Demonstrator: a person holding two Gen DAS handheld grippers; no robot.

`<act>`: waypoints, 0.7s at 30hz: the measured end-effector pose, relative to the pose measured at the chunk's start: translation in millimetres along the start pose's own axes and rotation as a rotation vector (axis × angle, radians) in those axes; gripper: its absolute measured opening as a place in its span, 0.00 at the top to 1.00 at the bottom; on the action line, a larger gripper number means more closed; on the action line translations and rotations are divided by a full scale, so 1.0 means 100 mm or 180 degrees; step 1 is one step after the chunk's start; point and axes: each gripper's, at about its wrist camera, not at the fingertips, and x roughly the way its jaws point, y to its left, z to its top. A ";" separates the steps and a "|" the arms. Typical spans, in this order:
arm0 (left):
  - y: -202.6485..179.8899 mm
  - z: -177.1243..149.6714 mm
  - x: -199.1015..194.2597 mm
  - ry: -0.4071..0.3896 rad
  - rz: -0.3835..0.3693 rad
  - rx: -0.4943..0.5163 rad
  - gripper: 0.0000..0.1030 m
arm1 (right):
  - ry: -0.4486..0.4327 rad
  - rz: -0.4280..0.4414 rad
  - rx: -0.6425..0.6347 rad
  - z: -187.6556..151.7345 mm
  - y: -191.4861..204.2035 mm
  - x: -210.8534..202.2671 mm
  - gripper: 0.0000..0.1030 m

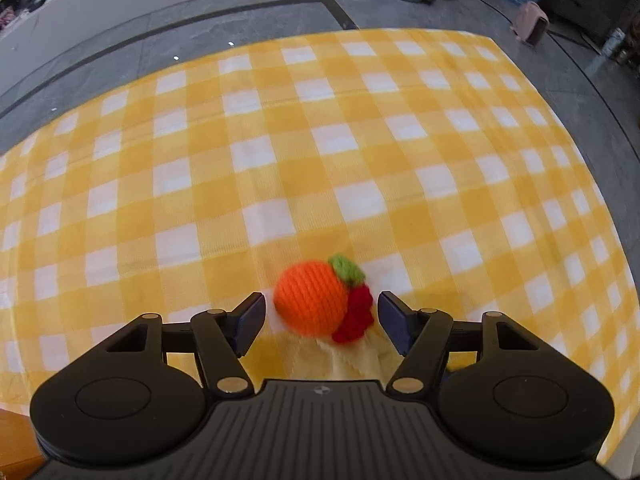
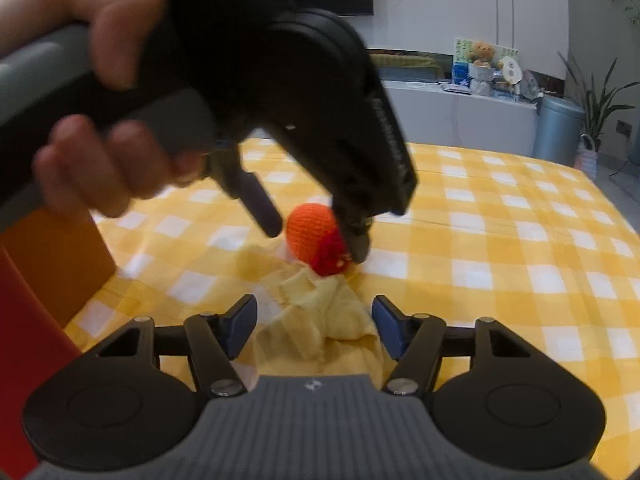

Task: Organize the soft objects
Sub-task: 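Grasp the orange knitted strawberry with the left gripper while the right gripper grasps the yellow cloth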

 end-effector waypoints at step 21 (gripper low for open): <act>0.05 -0.07 -0.12 -0.0176 -0.0382 -0.0252 0.44 | 0.0486 -0.0314 -0.0018 0.08 -0.10 -0.27 0.95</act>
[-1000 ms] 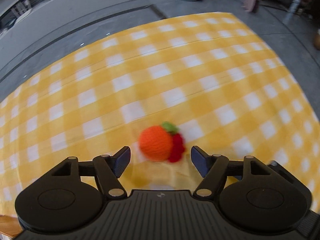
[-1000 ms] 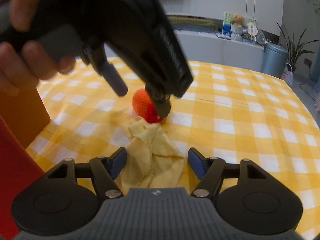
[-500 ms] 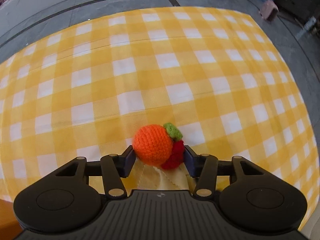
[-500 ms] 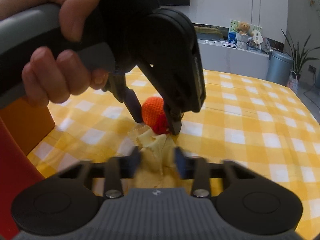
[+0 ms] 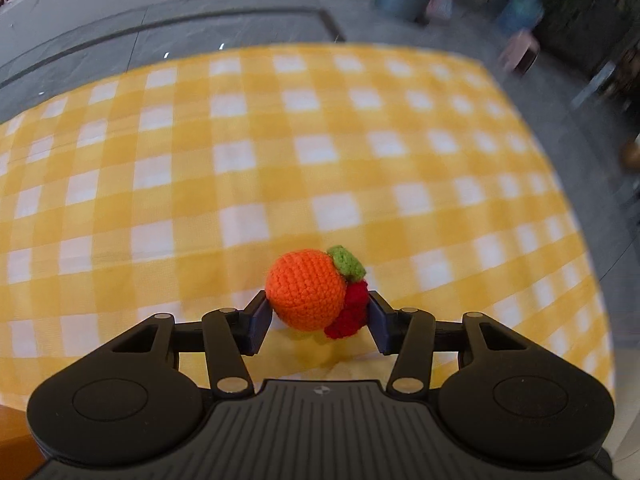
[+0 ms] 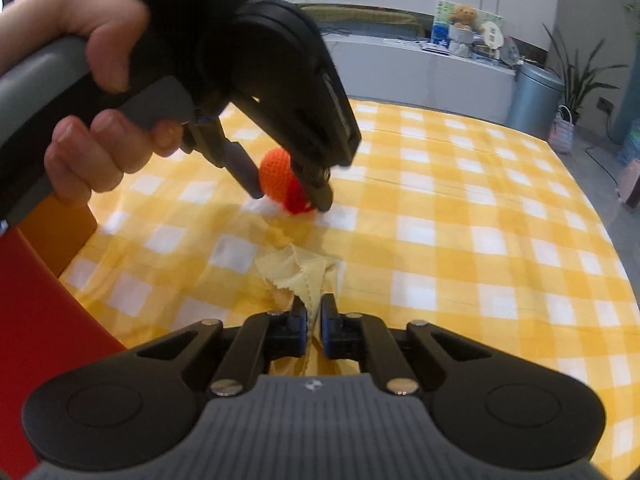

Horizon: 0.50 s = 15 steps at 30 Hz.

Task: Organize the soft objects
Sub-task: 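Grasp the orange knitted strawberry with the left gripper while the right gripper grasps the yellow cloth, then carry the strawberry and yellow cloth toward the white box with both grippers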

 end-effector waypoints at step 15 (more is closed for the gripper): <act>-0.44 -0.36 -0.78 -0.0910 -0.0116 0.0596 0.44 | -0.0347 0.0073 0.0468 -0.01 -0.21 -0.36 0.96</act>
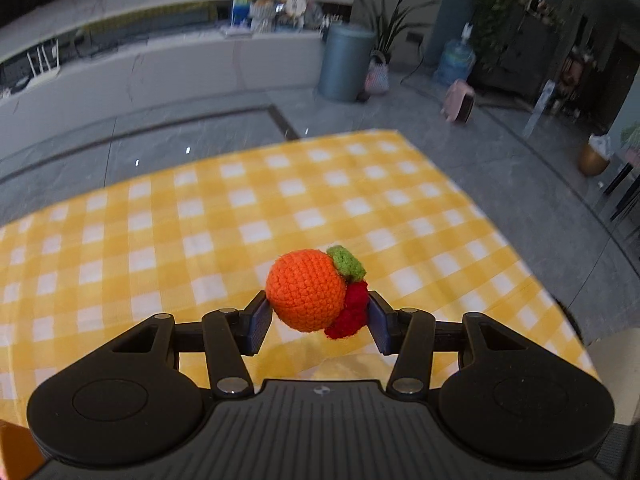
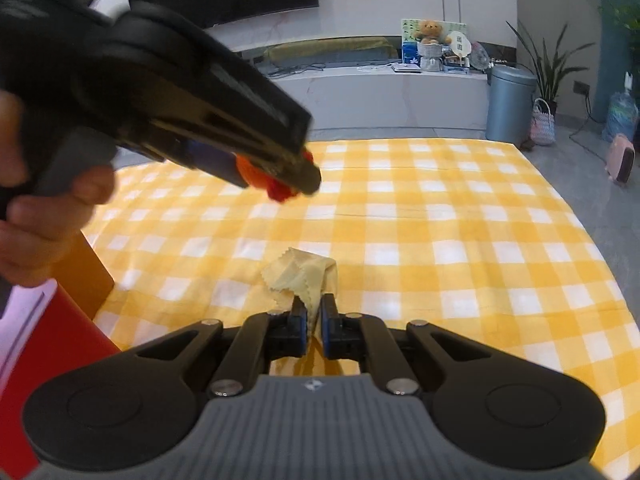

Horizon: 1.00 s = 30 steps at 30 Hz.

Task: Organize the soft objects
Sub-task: 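Carry the strawberry and yellow cloth toward the white box with both grippers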

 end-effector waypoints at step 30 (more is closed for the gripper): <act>0.47 -0.99 -1.96 -0.0929 0.0067 -0.0739 0.44 | -0.0747 0.0762 0.0322 0.25 0.18 -0.76 0.96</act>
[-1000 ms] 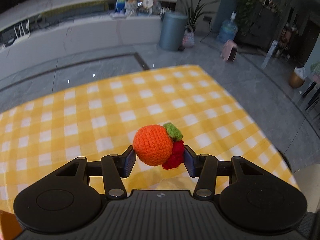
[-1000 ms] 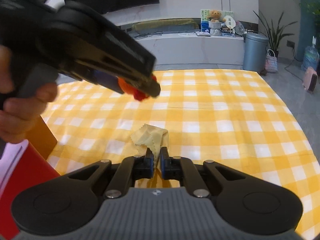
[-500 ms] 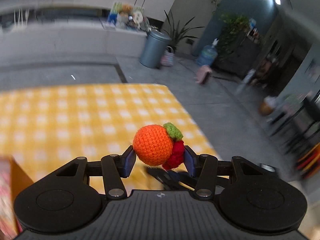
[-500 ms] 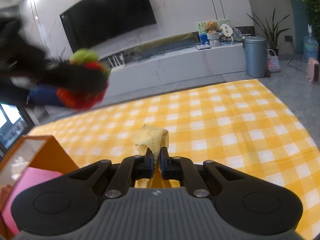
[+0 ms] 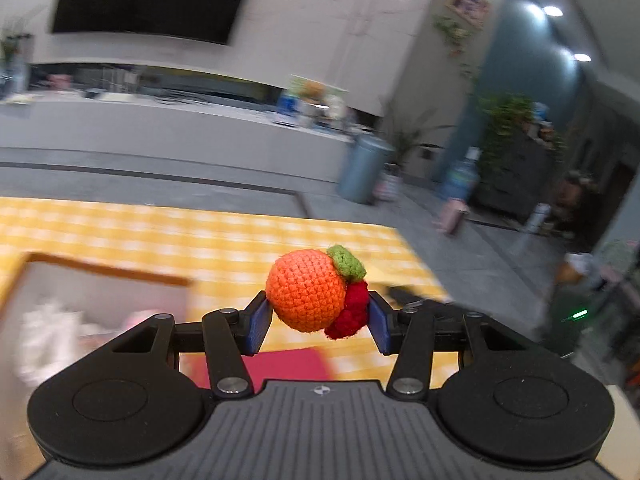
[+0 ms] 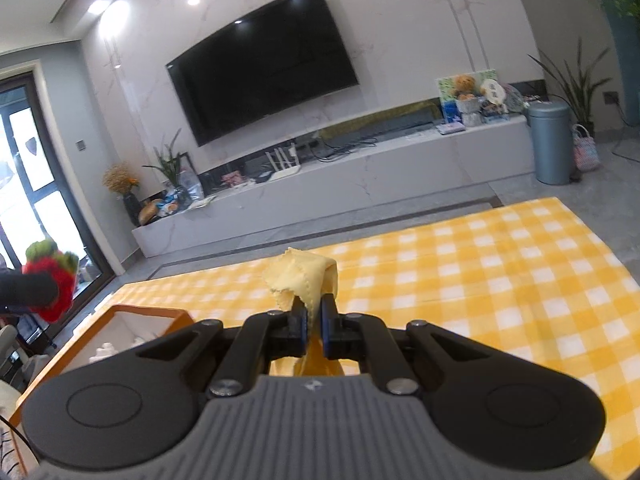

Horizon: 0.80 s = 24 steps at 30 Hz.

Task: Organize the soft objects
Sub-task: 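Carry the strawberry and yellow cloth toward the white box with both grippers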

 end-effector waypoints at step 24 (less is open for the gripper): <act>1.11 -0.65 -0.93 -0.0431 0.1070 -0.0407 0.44 | 0.0789 0.0585 -0.2005 -0.31 2.64 0.69 0.96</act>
